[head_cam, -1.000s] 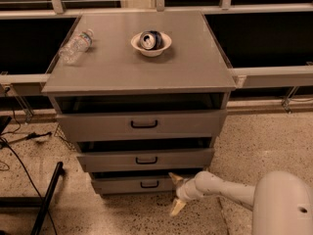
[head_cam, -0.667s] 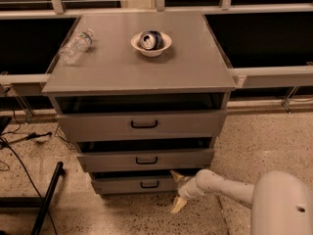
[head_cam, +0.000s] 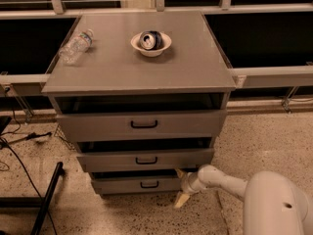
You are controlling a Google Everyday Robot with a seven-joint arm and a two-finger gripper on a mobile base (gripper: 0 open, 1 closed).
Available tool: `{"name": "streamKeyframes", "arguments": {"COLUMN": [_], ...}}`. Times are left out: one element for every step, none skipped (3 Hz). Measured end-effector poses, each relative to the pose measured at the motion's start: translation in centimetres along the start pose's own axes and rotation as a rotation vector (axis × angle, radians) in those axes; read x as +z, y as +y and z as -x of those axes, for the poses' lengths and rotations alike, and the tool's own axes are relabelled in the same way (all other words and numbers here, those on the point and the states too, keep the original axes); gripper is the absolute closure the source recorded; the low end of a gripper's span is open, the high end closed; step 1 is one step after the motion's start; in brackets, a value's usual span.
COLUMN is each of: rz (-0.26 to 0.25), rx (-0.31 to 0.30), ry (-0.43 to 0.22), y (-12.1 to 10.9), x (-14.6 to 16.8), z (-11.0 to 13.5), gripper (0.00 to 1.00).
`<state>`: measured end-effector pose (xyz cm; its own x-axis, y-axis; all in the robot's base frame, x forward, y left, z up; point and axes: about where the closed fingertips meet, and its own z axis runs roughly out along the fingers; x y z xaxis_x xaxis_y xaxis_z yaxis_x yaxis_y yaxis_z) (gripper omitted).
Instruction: Open bottom drawer
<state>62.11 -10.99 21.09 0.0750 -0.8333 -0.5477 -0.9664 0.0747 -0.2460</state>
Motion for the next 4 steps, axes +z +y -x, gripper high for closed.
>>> {"name": "streamKeyframes", "arguments": {"rz": [0.019, 0.041, 0.077, 0.128], "rx": [0.029, 0.042, 0.053, 0.067], "ry": [0.017, 0.029, 0.037, 0.042], "y": [-0.7, -0.7, -0.1, 0.7], "x": [0.9, 1.6, 2.2, 2.6], "z": [-1.2, -1.6, -1.6, -1.4], "gripper": [0.00, 0.00, 0.00, 0.00]}}
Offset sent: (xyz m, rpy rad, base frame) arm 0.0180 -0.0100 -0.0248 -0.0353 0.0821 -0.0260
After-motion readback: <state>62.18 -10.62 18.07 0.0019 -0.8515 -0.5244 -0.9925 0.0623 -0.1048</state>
